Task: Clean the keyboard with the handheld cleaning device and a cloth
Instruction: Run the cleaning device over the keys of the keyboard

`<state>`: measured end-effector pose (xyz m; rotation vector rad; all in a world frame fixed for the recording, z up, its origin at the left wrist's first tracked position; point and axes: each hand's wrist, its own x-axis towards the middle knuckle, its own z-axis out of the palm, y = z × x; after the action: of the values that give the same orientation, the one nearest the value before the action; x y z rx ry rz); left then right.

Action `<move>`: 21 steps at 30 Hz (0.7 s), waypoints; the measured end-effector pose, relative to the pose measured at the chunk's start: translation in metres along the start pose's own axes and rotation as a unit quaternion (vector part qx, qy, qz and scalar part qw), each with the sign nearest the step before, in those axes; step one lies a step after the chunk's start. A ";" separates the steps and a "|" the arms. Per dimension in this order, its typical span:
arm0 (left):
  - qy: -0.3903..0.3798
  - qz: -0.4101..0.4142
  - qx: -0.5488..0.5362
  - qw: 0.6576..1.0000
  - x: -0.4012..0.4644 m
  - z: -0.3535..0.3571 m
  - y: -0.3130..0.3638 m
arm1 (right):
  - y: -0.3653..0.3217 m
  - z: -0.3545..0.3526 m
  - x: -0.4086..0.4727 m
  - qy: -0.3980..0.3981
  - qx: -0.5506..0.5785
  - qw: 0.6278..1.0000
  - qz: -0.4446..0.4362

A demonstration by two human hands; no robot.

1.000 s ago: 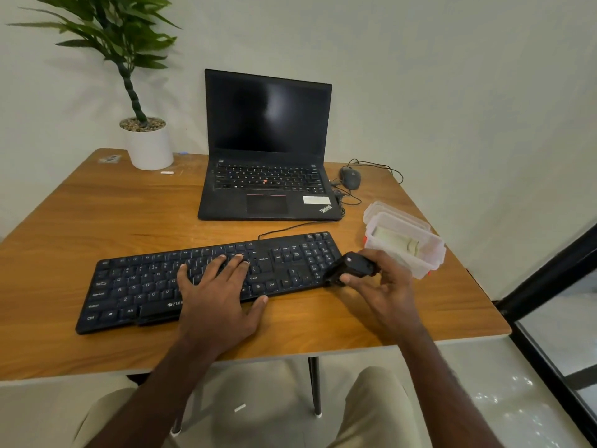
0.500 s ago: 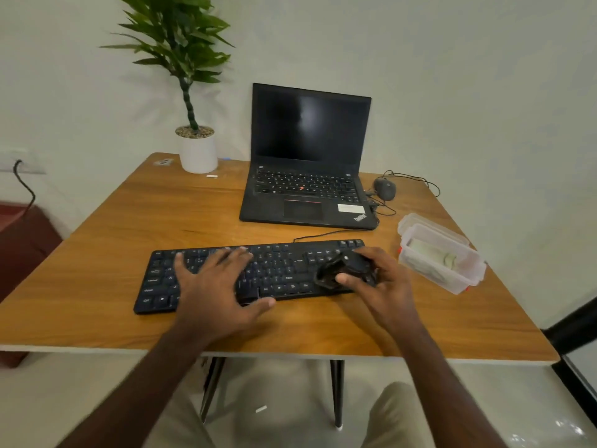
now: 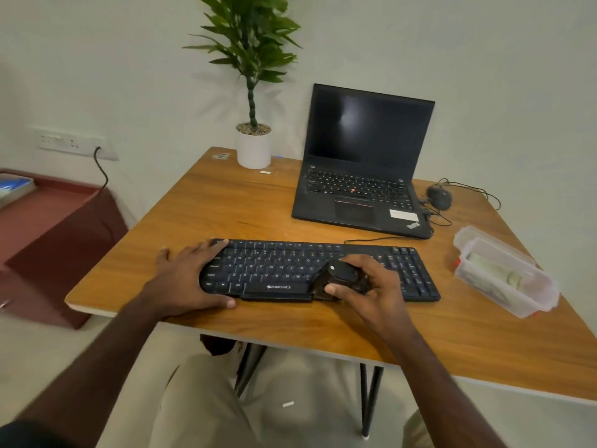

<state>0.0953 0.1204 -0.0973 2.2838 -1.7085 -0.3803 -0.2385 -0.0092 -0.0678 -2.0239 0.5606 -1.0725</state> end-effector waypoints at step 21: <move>-0.027 0.031 -0.011 0.999 -0.003 -0.003 -0.002 | -0.028 0.086 0.014 -0.068 0.044 0.997 -0.010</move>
<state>0.0973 0.1237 -0.0952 2.2172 -1.7875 -0.4503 -0.1582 0.0350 -0.0694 -2.0120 0.4157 -0.9457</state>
